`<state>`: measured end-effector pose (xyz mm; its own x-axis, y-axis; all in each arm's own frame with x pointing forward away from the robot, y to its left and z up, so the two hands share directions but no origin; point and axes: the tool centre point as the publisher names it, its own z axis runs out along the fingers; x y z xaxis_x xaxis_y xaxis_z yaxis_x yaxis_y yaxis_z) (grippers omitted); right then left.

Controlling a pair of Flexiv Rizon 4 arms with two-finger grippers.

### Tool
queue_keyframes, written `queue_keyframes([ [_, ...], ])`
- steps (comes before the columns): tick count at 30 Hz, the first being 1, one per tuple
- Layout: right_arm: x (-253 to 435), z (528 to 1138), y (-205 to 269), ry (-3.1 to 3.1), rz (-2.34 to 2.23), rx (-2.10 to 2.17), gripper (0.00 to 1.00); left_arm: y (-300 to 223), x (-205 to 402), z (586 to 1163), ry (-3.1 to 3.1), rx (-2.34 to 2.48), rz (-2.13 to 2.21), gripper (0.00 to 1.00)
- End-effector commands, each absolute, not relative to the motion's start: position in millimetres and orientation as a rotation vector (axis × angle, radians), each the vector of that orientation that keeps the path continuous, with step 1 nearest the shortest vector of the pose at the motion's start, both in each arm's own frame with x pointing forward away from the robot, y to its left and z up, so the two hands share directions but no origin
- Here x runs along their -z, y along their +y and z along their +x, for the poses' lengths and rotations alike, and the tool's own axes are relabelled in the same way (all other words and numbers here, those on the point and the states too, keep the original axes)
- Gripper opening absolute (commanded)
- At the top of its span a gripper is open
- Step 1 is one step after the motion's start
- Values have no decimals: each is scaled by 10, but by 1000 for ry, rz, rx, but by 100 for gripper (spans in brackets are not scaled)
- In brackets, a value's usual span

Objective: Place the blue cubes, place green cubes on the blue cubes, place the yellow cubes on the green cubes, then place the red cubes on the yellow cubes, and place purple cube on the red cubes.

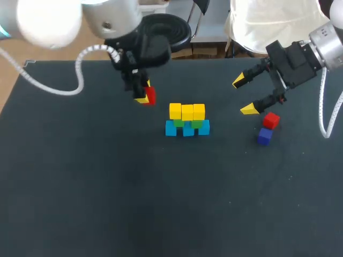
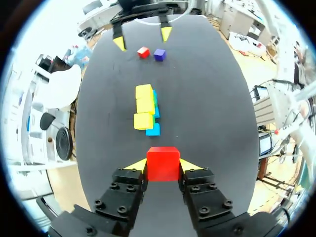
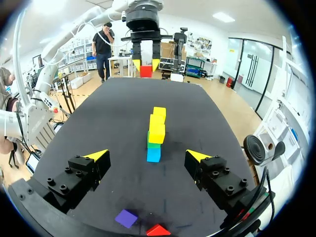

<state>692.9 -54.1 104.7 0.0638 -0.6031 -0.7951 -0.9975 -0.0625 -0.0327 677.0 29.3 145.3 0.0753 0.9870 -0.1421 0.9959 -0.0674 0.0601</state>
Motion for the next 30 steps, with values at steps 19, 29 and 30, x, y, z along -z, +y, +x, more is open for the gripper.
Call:
queue_keyframes([
  [19, -1043, 6932, -540, 1601, -1734, -827, 100, 39, -1309, 7136, 2100, 215, 2247, 0],
  [29, -1043, 6932, -540, 1601, -1734, -827, 100, 39, -1309, 7136, 2100, 215, 2247, 0],
  [30, -1043, 6932, -540, 1601, -1734, -827, 100, 39, -1309, 7136, 2100, 215, 2247, 0],
])
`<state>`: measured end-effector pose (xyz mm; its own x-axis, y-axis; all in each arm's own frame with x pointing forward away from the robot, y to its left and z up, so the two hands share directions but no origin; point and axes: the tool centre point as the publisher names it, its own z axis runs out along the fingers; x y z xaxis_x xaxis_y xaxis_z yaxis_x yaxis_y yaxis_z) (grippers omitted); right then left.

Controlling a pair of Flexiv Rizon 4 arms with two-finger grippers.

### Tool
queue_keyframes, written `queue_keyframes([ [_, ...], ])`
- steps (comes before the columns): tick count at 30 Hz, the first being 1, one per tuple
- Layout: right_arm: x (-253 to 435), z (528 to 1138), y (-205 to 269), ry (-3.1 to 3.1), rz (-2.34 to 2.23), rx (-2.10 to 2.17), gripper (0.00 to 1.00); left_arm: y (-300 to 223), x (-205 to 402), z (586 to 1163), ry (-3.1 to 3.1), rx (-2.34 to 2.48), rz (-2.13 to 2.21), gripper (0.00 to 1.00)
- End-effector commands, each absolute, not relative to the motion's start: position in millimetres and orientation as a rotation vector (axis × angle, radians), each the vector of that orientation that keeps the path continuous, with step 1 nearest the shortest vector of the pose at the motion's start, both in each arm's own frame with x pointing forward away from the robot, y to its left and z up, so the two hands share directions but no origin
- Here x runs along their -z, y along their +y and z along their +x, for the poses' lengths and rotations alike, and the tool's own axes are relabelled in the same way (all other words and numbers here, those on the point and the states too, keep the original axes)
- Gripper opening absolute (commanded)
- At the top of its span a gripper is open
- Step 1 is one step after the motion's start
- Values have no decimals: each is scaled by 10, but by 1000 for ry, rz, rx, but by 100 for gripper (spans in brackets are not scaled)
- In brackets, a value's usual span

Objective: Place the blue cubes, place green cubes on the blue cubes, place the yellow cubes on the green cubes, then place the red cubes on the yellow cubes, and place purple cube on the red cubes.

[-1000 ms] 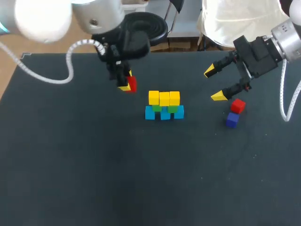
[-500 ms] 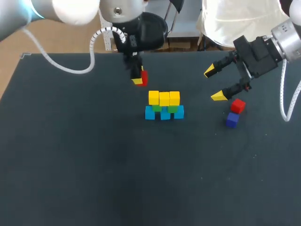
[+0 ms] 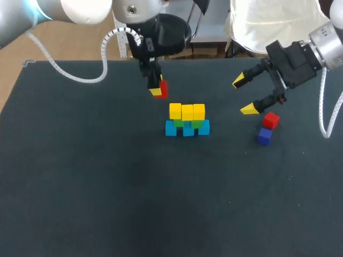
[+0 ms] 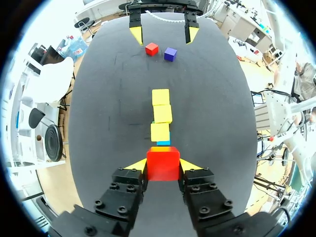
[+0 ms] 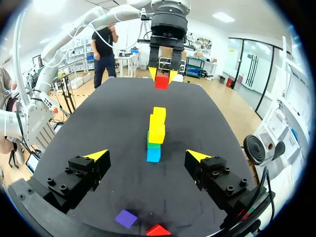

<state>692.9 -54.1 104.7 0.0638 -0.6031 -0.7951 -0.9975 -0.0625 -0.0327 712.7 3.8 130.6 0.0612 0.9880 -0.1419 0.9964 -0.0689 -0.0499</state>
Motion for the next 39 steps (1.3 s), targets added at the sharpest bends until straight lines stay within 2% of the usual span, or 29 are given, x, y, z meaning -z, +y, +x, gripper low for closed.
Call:
queue_keyframes([
  [1, -1043, 6932, -540, 1601, -1734, -827, 100, 39, -1309, 7136, 2100, 215, 2247, 0],
  [15, -1043, 6932, -540, 1601, -1734, -827, 100, -238, -1346, 7091, 2118, 31, 2310, 0],
  [24, -1043, 6932, -540, 1601, -1734, -827, 100, -192, -1197, 7064, 2175, 149, 2294, 0],
  [39, -1043, 6932, -540, 1601, -1734, -827, 100, -423, -1136, 7024, 2180, 198, 2293, 0],
])
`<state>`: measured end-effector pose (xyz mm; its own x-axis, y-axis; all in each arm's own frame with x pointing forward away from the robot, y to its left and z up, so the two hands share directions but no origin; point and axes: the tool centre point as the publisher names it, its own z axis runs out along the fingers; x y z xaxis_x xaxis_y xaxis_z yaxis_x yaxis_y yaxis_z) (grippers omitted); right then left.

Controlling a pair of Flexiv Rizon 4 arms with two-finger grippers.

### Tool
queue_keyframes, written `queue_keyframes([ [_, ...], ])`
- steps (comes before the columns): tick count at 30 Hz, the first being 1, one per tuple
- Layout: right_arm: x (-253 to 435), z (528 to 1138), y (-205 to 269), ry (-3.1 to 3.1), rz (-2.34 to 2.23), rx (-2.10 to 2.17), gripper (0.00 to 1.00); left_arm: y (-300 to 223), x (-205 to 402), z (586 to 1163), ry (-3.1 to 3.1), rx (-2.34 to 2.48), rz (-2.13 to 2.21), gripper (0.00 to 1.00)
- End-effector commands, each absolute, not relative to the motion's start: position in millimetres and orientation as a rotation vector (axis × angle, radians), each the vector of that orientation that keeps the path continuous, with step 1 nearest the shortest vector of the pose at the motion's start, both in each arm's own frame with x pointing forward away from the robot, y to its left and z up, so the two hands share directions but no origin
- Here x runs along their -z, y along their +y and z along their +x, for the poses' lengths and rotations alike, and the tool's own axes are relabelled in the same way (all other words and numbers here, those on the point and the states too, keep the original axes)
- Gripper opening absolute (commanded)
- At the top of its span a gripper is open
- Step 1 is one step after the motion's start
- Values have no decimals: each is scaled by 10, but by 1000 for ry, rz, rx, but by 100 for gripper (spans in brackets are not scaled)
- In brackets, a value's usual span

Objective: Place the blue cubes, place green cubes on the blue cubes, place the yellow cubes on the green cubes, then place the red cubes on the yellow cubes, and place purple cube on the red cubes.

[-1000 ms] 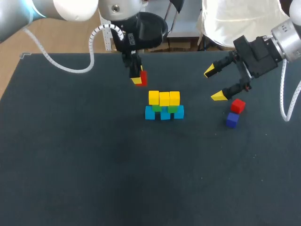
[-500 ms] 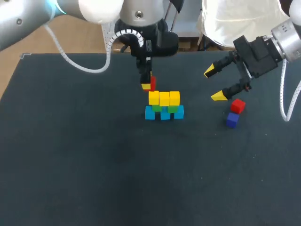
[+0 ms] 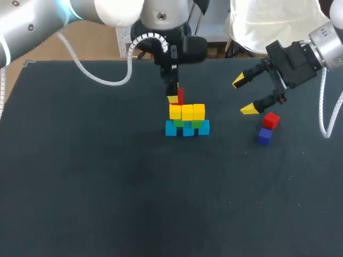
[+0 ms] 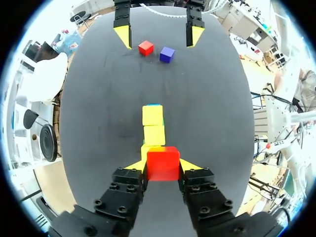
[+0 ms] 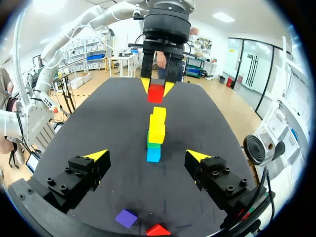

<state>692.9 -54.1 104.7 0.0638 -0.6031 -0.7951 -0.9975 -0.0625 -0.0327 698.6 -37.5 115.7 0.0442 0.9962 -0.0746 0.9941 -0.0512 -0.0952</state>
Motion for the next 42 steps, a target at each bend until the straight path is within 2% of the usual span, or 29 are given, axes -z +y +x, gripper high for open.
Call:
queue_keyframes([
  [1, -1043, 6932, -540, 1601, -1734, -827, 100, -429, -1127, 7018, -2140, -196, -2252, 0],
  [42, -1043, 6932, -540, 1601, -1734, -827, 100, -441, -925, 7063, -2102, -250, -2251, 0],
])
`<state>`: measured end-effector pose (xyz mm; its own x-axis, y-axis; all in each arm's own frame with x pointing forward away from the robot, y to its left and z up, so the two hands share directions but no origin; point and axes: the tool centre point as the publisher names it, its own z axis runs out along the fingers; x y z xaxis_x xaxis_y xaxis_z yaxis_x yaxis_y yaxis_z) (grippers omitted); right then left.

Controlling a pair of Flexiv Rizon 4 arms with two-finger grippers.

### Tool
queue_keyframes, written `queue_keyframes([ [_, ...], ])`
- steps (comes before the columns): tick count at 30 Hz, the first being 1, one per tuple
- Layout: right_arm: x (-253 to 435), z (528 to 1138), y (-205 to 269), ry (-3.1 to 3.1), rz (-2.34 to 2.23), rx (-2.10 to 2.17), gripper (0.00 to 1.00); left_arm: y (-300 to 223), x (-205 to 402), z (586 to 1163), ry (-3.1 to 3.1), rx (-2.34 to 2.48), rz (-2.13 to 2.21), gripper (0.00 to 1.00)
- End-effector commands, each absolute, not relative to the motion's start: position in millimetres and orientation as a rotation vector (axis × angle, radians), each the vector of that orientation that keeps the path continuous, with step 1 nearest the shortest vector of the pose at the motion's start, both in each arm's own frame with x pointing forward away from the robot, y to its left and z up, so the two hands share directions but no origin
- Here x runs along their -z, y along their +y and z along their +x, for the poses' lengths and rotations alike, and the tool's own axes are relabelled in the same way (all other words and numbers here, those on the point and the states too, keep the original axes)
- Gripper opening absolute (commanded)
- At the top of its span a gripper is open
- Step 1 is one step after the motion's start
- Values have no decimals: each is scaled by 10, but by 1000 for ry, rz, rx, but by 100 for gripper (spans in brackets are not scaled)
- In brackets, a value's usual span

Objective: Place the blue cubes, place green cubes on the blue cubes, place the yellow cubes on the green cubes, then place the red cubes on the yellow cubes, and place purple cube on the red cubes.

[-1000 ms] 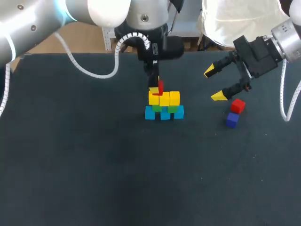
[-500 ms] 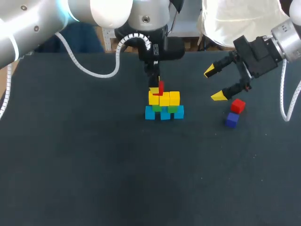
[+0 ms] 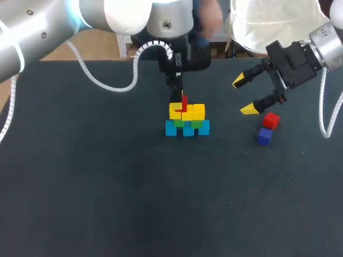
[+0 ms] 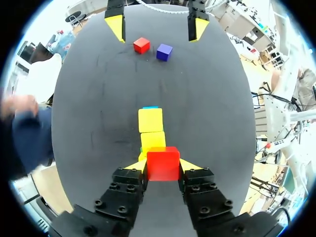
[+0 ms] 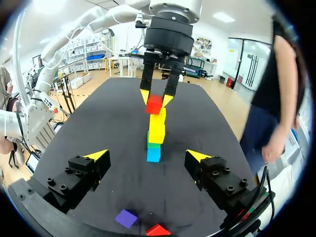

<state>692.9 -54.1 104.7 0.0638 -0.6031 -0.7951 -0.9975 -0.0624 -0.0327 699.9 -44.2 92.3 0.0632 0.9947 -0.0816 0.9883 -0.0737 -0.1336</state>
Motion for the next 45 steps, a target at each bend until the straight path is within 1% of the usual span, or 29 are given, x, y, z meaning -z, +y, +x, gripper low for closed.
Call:
queue_keyframes([
  [1, -1043, 6932, -540, 1601, -1734, -827, 100, -435, -927, 7069, -2104, -254, -2249, 0],
  [17, -1043, 6932, -540, 1601, -1734, -827, 100, -441, -938, 7023, -2120, -343, -2240, 0],
  [45, -1043, 6932, -540, 1601, -1734, -827, 100, -500, -885, 7015, -2100, -326, -2246, 0],
])
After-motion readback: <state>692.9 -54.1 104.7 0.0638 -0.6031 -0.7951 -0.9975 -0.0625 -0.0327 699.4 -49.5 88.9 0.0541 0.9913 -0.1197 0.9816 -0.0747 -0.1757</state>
